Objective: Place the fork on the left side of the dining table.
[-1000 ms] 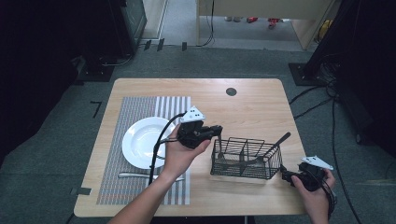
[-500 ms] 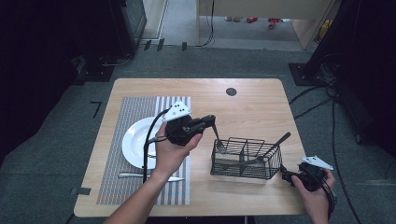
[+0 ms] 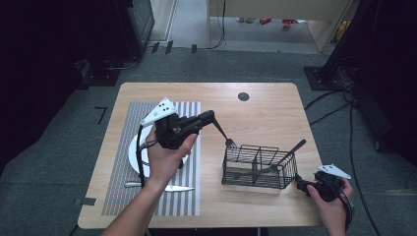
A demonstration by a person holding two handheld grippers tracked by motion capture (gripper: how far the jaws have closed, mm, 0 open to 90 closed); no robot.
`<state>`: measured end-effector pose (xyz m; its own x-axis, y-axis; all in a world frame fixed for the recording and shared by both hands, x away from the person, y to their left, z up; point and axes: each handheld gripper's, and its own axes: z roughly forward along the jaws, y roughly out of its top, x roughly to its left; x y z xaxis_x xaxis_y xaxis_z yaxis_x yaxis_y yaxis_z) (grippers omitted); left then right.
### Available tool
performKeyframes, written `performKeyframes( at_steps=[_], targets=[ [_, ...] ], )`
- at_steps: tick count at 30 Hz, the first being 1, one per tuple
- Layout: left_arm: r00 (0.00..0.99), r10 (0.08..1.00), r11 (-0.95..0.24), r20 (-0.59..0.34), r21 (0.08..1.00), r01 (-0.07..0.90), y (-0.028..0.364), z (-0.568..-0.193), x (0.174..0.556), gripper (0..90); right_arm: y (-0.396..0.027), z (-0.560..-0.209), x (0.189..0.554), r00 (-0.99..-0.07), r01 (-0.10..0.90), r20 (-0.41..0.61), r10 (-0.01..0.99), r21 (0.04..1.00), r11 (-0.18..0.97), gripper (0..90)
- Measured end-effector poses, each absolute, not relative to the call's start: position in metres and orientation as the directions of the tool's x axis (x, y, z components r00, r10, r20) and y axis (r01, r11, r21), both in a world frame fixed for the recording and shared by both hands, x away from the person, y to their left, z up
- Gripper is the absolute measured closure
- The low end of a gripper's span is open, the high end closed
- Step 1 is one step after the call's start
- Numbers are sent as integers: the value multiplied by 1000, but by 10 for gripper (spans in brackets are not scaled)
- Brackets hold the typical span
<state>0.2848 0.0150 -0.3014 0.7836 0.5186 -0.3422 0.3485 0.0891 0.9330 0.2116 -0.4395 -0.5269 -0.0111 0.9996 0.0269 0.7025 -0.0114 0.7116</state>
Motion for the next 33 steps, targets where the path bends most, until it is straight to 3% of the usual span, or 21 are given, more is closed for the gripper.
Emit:
performKeyframes(
  at_steps=[14,33],
  targets=[
    [717,586,175,-378,923,343,51,-306,303,889,-440,-527,212,-12,703,26,1000,711,-10,8],
    [511,664,364,-546,833,417,111,-375,367,888,-439,-527,212,-11,703,27,1000,711,-11,8]
  ],
)
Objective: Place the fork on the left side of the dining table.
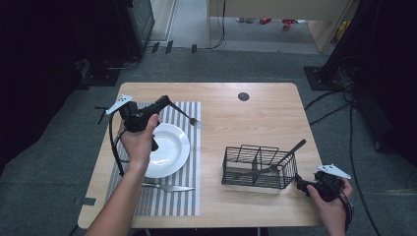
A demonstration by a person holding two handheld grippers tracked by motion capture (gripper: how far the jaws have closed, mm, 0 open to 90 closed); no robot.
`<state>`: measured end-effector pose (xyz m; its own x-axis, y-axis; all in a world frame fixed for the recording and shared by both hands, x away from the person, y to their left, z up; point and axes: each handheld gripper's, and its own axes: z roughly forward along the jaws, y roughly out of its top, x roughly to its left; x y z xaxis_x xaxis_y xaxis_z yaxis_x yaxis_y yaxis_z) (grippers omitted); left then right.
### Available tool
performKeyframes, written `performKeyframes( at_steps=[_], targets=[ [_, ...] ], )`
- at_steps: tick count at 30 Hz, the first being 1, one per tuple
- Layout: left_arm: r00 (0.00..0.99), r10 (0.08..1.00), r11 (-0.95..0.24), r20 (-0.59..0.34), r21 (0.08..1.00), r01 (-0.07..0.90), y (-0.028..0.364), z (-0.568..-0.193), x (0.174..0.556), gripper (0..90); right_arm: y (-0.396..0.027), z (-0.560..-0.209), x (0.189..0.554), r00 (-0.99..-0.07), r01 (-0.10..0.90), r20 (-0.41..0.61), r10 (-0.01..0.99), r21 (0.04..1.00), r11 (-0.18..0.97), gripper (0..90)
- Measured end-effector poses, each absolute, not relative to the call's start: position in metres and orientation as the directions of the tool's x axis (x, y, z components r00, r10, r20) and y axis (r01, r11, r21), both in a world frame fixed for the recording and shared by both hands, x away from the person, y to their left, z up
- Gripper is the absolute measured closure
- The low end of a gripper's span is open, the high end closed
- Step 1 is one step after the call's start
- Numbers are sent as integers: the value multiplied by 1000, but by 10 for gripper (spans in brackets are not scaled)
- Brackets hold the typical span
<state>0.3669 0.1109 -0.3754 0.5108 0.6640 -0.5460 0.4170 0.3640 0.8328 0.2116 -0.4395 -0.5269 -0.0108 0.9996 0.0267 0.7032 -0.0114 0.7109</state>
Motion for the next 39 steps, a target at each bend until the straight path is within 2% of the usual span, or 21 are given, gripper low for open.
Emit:
performKeyframes(
  at_steps=[11,18,22,23,35,39],
  targets=[
    [379,666,486,-642,759,433,138,-418,401,886,-439,-527,212,-11,703,27,1000,711,-11,8],
    [287,621,572,-729,672,471,159,-450,422,886,-440,-527,212,-11,703,27,1000,711,-11,8],
    [243,597,618,-765,631,469,165,-462,427,886,-440,-527,212,-11,703,27,1000,711,-11,8],
    [205,590,650,-781,610,452,168,-469,429,885,-440,-527,212,-11,703,27,1000,711,-11,8],
    [130,529,720,-838,525,453,177,-489,436,880,-440,-527,212,-11,703,27,1000,711,-11,8],
    [86,479,751,-873,459,474,178,-495,436,877,-439,-527,212,-11,703,27,1000,711,-12,8]
  ],
)
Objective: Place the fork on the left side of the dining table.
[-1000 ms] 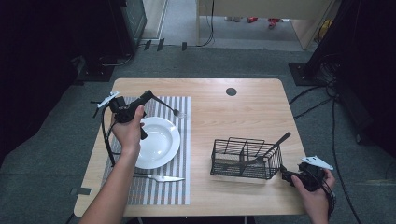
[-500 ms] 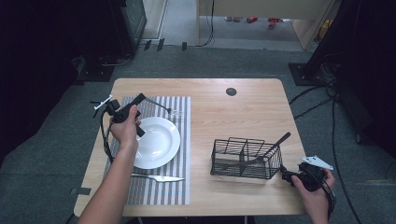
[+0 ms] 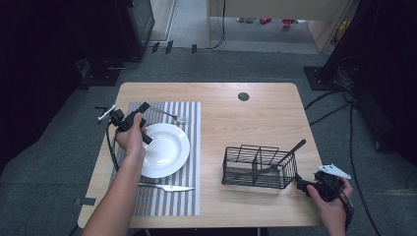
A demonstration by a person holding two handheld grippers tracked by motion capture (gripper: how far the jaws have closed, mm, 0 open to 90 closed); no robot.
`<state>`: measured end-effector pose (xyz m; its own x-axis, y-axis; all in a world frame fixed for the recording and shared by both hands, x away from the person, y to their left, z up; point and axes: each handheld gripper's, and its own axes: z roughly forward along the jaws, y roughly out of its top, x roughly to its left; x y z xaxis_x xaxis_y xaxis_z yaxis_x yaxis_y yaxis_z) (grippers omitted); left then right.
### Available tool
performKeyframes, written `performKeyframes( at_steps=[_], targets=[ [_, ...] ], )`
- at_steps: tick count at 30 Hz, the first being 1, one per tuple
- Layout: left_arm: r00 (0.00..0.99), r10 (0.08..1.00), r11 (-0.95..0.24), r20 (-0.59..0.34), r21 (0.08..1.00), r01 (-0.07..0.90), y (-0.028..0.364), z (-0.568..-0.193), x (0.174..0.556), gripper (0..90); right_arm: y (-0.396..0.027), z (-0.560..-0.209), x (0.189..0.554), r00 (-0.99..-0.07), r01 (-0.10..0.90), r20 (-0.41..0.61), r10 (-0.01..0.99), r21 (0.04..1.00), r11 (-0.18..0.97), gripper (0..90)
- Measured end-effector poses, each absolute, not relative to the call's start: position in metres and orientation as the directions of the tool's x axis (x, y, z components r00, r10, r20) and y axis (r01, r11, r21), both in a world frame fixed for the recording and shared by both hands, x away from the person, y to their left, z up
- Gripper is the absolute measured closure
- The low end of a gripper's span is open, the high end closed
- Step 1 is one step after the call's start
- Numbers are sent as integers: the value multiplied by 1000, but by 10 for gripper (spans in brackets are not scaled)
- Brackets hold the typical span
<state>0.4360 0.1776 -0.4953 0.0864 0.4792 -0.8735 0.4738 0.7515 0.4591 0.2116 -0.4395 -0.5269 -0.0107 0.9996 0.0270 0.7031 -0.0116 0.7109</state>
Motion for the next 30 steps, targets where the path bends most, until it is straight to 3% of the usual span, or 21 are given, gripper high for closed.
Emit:
performKeyframes(
  at_steps=[4,11,23,30],
  targets=[
    [48,384,808,-922,361,466,181,-505,436,884,-440,-527,212,-11,703,27,1000,711,-11,8],
    [25,384,841,-923,361,402,185,-512,435,883,-440,-527,212,-11,703,27,1000,711,-11,8],
    [-26,471,810,-882,420,410,182,-512,439,881,-440,-527,212,-11,703,26,1000,711,-11,8],
    [-59,555,759,-830,476,445,185,-510,443,813,-440,-527,212,-11,703,27,1000,711,-11,8]
  ],
)
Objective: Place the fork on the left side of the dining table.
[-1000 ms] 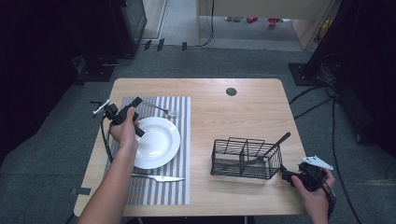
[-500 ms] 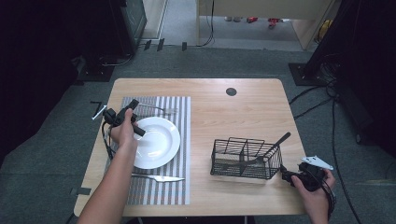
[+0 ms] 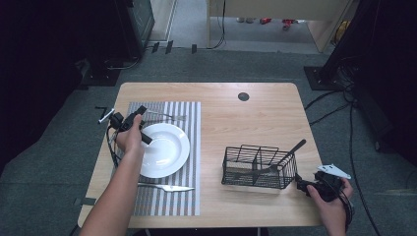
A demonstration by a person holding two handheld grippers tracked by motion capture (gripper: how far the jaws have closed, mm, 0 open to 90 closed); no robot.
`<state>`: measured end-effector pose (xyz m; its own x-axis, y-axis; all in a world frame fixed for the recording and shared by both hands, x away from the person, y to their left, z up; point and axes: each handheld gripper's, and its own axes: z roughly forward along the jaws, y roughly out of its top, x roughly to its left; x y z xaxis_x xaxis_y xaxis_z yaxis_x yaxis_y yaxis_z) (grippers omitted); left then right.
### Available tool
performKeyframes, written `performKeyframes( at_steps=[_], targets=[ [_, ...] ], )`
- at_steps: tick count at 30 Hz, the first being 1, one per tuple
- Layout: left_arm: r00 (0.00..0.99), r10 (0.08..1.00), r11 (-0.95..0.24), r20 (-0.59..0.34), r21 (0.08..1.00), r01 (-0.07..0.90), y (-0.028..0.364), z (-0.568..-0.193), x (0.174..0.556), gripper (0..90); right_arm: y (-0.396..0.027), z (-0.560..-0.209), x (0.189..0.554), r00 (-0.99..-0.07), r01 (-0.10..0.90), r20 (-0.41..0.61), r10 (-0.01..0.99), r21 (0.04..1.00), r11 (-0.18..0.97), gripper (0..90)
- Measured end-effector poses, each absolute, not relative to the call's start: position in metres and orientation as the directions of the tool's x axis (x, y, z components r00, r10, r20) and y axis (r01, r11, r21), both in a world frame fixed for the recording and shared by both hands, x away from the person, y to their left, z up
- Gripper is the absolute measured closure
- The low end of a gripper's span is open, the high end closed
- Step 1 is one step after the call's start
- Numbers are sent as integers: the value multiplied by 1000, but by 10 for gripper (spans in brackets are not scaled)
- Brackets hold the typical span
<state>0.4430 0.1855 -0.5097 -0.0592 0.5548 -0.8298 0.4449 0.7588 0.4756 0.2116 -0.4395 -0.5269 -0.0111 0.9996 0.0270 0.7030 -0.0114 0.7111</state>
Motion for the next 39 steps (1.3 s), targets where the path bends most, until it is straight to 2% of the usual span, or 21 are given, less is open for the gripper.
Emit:
performKeyframes(
  at_steps=[2,4,8,13,15,17,24,30,32,39],
  targets=[
    [-80,592,724,-802,486,489,188,-509,446,763,-440,-527,212,-11,703,27,1000,711,-11,8],
    [-78,600,717,-796,492,494,189,-508,446,753,-440,-527,212,-11,703,27,1000,711,-11,8],
    [-71,625,695,-777,513,503,189,-505,449,676,-439,-527,212,-10,704,27,1000,711,-13,8],
    [-95,665,664,-741,528,530,187,-503,450,640,-439,-527,212,-10,704,27,1000,710,-12,8],
    [-107,681,650,-725,530,545,187,-503,451,587,-440,-527,212,-11,703,27,1000,711,-11,8],
    [-115,693,638,-711,532,556,187,-504,452,582,-440,-527,212,-11,703,27,1000,711,-11,8],
    [-123,741,577,-660,532,620,184,-505,458,468,-440,-527,212,-11,703,27,1000,711,-12,8],
    [-123,760,544,-639,521,658,183,-508,461,429,-440,-527,212,-11,703,27,1000,711,-12,8],
    [-126,770,532,-626,520,668,182,-509,461,384,-439,-527,212,-10,704,27,1000,710,-13,8],
    [-109,781,512,-616,530,676,179,-505,465,315,-440,-527,212,-11,703,27,1000,711,-11,8]
  ],
)
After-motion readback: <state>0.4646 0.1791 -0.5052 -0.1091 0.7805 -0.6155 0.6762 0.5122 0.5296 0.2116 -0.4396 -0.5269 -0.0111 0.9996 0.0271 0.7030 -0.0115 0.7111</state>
